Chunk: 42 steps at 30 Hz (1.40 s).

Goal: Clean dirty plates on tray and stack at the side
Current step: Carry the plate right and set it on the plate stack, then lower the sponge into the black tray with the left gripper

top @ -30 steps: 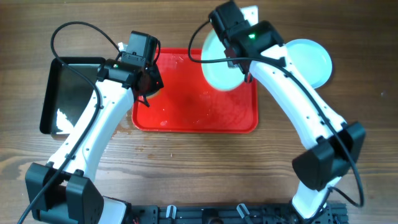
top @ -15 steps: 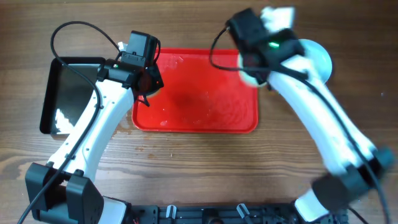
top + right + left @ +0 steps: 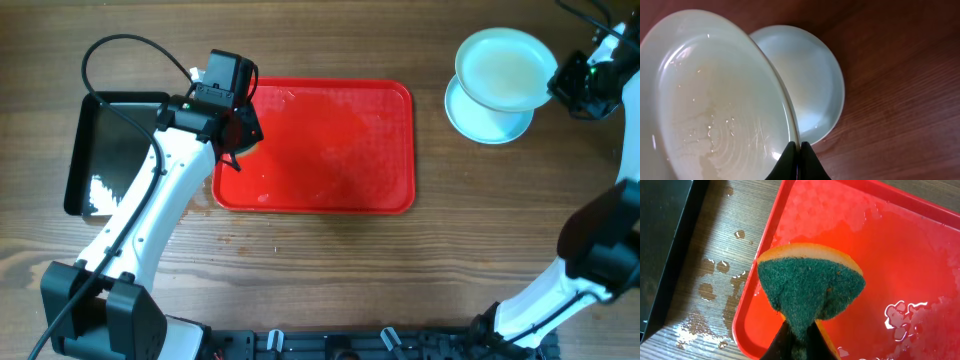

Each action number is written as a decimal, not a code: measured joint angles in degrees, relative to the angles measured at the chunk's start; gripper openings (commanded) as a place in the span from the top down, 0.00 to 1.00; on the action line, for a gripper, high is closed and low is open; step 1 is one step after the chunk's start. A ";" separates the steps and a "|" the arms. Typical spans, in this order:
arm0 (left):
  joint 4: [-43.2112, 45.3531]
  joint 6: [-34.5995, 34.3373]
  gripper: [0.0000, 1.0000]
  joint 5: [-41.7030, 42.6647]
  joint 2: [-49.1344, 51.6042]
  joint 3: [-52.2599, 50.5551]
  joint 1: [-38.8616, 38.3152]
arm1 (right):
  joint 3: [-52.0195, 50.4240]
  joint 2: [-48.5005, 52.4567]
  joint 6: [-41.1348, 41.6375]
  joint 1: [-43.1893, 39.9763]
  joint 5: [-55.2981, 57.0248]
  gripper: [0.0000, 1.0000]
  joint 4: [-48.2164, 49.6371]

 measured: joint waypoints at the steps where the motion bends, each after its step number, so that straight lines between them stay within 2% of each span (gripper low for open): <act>1: -0.02 0.02 0.96 0.00 0.00 0.00 0.00 | 0.00 1.77 -0.02 -0.52 -0.33 0.96 0.44; 5: 0.00 0.02 0.96 0.00 0.00 0.00 0.00 | -0.02 8.09 0.00 -1.31 0.76 0.96 3.85; 10: 0.07 0.02 0.96 0.00 0.00 0.00 0.00 | -0.04 8.50 0.26 -1.31 1.62 0.93 7.37; 12: 0.15 0.02 0.96 0.00 0.00 0.00 0.00 | -0.39 8.50 0.33 -1.31 1.62 0.73 7.82; 13: 0.17 0.02 0.96 0.00 0.00 0.00 0.00 | -0.72 8.50 0.24 -1.31 1.66 0.73 7.82; 14: 0.17 0.00 0.96 0.00 0.00 0.00 0.00 | -1.14 8.50 0.72 -1.31 1.64 0.66 7.67; 15: 0.17 0.00 0.96 0.00 0.00 0.00 0.00 | -1.16 8.50 0.55 -1.31 1.62 0.52 7.48; 16: 0.22 0.02 0.96 0.00 0.00 0.00 0.00 | -1.16 8.50 0.68 -1.22 1.44 0.34 7.45; 17: 0.24 0.02 0.96 0.00 0.00 0.00 0.00 | -1.16 8.50 0.61 -1.07 0.68 0.31 7.23; 24: 2.16 -0.02 0.96 0.00 0.00 -0.09 0.00 | -1.16 8.48 -1.09 2.49 -16.96 0.30 4.33; 25: 3.65 0.00 0.96 0.00 0.00 -0.11 0.00 | -1.16 8.33 -2.58 3.39 -20.39 0.27 2.69; 28: 6.58 0.00 0.96 0.42 0.00 -0.15 1.16 | -1.18 6.08 -5.79 8.85 -25.66 0.10 -2.25; 29: 6.75 0.00 0.96 0.63 0.00 -0.17 2.40 | -1.16 5.29 -6.27 10.95 -26.36 0.07 -2.71; 34: 6.78 0.00 0.96 0.61 0.00 -0.17 17.57 | -1.16 4.04 -6.95 24.52 -28.65 0.06 -1.33; 35: 6.91 0.00 0.96 0.66 0.02 -0.17 19.93 | -1.16 4.04 -6.93 27.06 -28.63 0.02 -0.61; 38: 8.22 0.00 0.96 0.61 2.60 -0.17 28.39 | -1.16 4.04 -5.62 36.50 -27.58 0.00 1.77; 39: 9.27 0.00 0.87 0.57 4.76 -0.17 30.75 | -1.16 4.04 -3.32 39.98 -24.81 0.00 1.99; 40: 9.29 0.00 0.73 0.63 8.39 -0.17 33.53 | -1.16 4.04 -1.07 42.49 -21.70 0.01 1.92; 42: 9.55 -0.42 0.73 0.87 12.74 -0.17 36.33 | -1.16 4.04 1.31 44.37 -17.62 0.00 1.75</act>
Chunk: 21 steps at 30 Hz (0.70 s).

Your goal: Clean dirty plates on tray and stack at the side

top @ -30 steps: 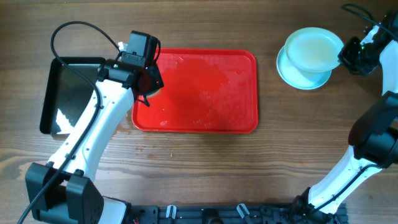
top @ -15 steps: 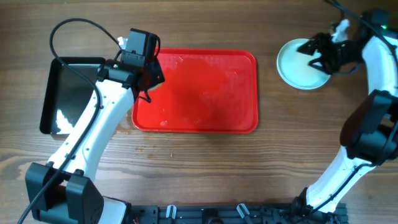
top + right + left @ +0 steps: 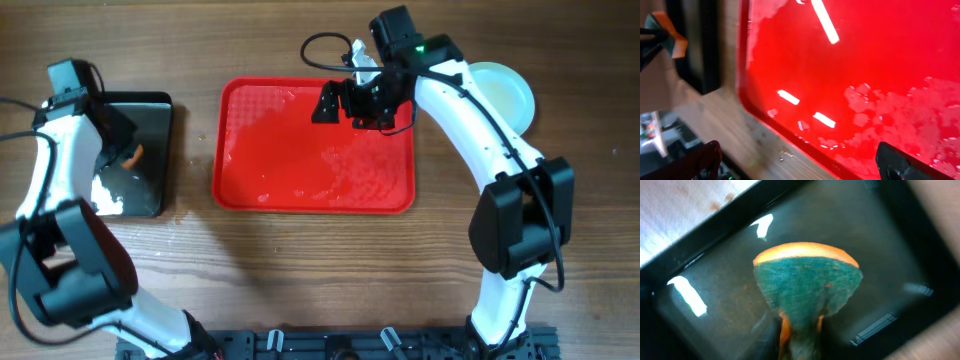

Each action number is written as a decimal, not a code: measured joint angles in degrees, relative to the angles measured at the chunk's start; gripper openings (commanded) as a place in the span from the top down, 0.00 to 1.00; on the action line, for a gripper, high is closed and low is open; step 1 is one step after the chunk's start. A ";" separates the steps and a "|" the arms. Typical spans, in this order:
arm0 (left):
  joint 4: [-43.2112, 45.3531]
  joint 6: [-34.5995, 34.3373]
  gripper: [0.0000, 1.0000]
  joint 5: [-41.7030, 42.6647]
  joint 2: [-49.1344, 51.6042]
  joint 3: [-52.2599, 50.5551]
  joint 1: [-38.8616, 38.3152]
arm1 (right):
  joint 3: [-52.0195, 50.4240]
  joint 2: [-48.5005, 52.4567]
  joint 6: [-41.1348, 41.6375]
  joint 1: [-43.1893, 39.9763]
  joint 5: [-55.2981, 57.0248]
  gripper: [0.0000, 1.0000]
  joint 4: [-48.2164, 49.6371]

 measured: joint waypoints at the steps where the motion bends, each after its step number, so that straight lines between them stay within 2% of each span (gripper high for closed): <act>1: -0.04 0.00 0.66 0.24 2.25 0.00 1.49 | 0.00 0.00 0.98 0.52 1.55 0.00 -0.11; 3: 0.00 -0.24 0.34 1.20 3.78 -0.02 3.10 | 0.00 0.00 2.21 1.07 3.06 0.00 -0.68; 7: -0.28 -0.37 0.32 3.45 3.61 -0.02 3.41 | -0.11 -2.27 3.17 1.16 5.01 0.00 -2.14; 11: -0.57 -0.37 0.35 11.74 -4.39 -0.17 3.41 | -0.22 -15.87 3.61 1.16 11.72 0.00 -6.78; 13: -1.49 -0.39 0.26 16.20 -12.72 -0.15 3.41 | -0.20 -22.64 4.20 1.18 15.74 0.00 -10.23; 15: -4.39 -0.59 0.00 20.09 -22.03 -0.09 3.21 | -0.09 -29.64 4.72 1.16 20.39 0.00 -15.80; 17: -10.12 -0.61 0.00 21.73 -27.63 0.00 1.99 | -0.22 -33.86 4.74 1.16 22.99 0.00 -23.54; 21: -14.80 -0.63 0.00 22.91 -29.24 0.00 0.07 | -6.40 -45.88 4.87 1.16 27.12 0.00 -26.45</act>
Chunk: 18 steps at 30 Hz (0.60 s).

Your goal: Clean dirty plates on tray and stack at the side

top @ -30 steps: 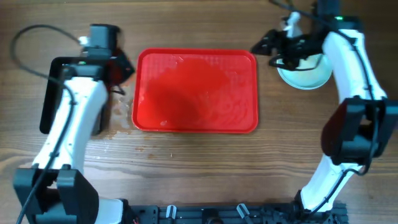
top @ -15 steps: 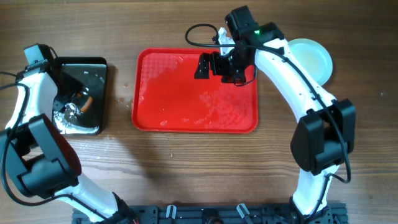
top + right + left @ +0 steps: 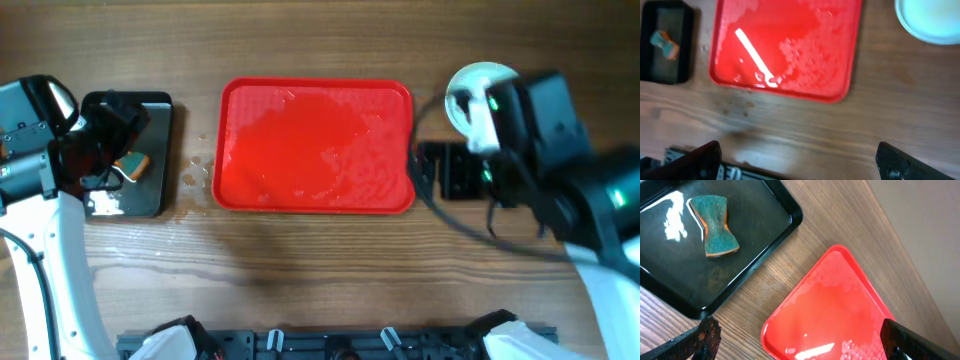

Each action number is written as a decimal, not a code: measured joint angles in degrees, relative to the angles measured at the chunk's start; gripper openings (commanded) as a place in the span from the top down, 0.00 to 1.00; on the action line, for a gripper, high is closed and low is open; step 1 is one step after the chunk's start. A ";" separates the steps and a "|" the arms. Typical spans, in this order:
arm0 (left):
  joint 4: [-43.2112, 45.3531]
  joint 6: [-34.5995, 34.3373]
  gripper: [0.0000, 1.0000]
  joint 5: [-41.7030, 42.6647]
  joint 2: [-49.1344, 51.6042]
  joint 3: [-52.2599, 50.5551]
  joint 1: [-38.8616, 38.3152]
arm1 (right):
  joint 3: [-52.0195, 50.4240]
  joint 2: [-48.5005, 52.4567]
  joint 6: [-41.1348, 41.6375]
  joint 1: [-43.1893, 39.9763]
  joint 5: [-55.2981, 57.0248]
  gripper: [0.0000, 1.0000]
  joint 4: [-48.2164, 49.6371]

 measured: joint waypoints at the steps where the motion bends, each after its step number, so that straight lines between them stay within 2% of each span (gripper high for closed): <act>1: 0.00 0.00 0.00 0.02 -0.02 0.00 0.00 | -1.66 -2.01 0.00 0.02 0.39 0.00 -0.04; 4: 0.00 0.00 0.00 0.02 0.00 0.00 0.00 | -4.76 -4.72 1.77 0.00 1.33 0.00 -0.15; 13: 0.00 0.00 0.00 0.02 0.00 0.00 0.00 | -5.27 -2.16 2.73 0.00 1.81 0.00 -0.11; 16: 0.00 0.00 0.00 0.02 0.00 0.00 0.00 | -7.23 -3.34 -1.90 -0.31 2.10 0.00 6.08; 18: -0.02 0.00 0.00 0.02 0.00 0.00 0.00 | -12.70 -7.28 -5.18 -1.16 2.21 0.00 13.97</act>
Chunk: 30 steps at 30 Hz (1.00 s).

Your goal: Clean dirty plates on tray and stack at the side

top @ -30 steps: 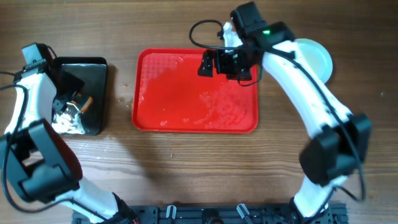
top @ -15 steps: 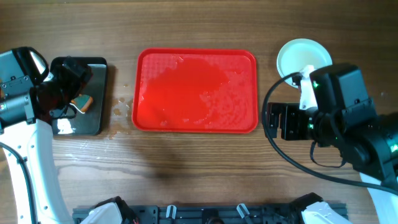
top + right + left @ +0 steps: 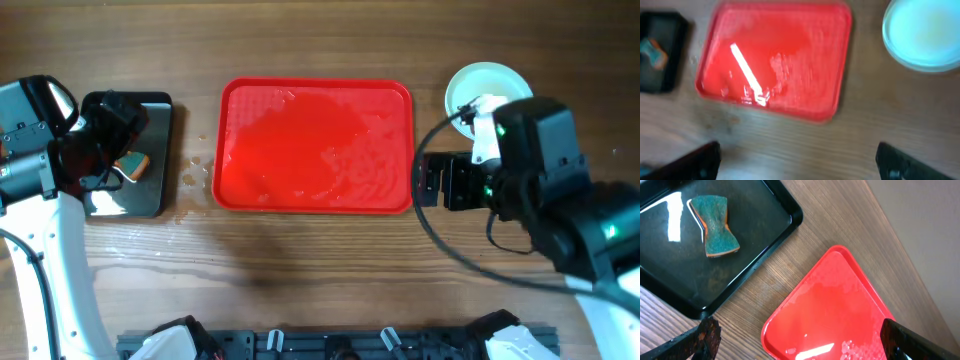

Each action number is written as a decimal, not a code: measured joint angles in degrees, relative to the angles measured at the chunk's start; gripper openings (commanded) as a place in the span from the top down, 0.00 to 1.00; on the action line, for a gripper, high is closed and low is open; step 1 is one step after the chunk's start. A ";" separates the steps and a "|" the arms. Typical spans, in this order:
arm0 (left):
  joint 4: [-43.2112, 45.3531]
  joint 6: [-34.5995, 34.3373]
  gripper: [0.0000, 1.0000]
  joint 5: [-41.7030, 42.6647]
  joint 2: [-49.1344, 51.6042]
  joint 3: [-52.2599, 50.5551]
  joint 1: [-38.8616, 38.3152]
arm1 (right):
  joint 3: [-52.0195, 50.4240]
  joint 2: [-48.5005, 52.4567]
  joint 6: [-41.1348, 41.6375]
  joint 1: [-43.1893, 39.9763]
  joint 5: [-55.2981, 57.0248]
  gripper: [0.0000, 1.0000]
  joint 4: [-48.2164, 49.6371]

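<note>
The red tray (image 3: 315,145) lies wet and bare of plates in the middle of the table. The pale plates (image 3: 480,85) sit stacked to its right, partly under my right arm; the right wrist view shows the plates (image 3: 925,32) too. My right gripper (image 3: 445,180) hangs high above the table, open and holding nothing. My left gripper (image 3: 100,145) is raised over the black tray (image 3: 150,195), also open and holding nothing. The green and orange sponge (image 3: 715,225) lies loose in the black tray (image 3: 755,255).
Water drops lie on the wood between the black tray and the red tray (image 3: 835,315). The right wrist view is blurred and takes in the red tray (image 3: 775,60) and the black tray (image 3: 660,50).
My right arm has shifted a little toward the table's front, and its view now sits closer over the red tray and plates. The left arm and the sponge have not moved.
First my left gripper held the sponge at the red tray's left edge while my right held a plate over another plate at the right. Then the sponge was over the black tray and my right gripper stood open over the red tray. Since then both grippers are raised and open.
</note>
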 measured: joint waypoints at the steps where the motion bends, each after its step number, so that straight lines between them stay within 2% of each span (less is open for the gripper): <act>1: -0.07 0.00 0.00 0.00 0.00 0.00 0.00 | -3.63 -2.69 -1.31 -0.72 0.00 0.00 4.46; 3: 0.04 0.00 0.00 0.04 0.00 0.00 0.00 | -15.96 -12.74 -3.58 -3.76 -0.13 0.00 16.28; 4: 0.09 0.00 0.00 0.20 0.00 0.02 0.00 | -23.87 -18.12 -4.70 -5.81 -1.16 0.00 26.53; 6: -0.04 0.02 0.00 0.15 0.00 -0.02 0.00 | -37.44 -27.36 -5.88 -9.99 -3.06 0.00 37.09; 8: 0.02 0.00 0.00 0.17 0.00 -0.02 0.00 | -46.40 -32.65 -6.38 -13.09 -5.11 0.00 44.83; 10: -0.07 0.00 0.00 0.20 -0.02 -0.02 0.00 | -62.07 -41.29 -6.88 -17.68 -8.57 0.00 59.49; 13: 0.00 0.00 0.00 0.17 -0.02 -0.02 0.00 | -75.43 -49.62 -6.93 -18.71 -11.69 0.00 76.74; 15: 0.00 0.00 0.00 0.20 0.00 -0.02 0.00 | -80.06 -52.48 -6.91 -18.75 -12.48 0.00 81.22; 18: -0.11 0.02 0.00 0.17 0.00 -0.02 0.00 | -82.55 -57.35 -6.93 -18.86 -11.28 0.00 82.34; 23: -0.02 0.00 0.00 0.17 0.00 -0.04 0.00 | -82.53 -62.60 -7.15 -21.88 -5.70 0.00 71.52; 30: 0.02 0.02 0.00 0.17 0.00 -0.04 0.00 | -82.53 -62.60 -13.81 -23.10 -3.02 0.00 71.47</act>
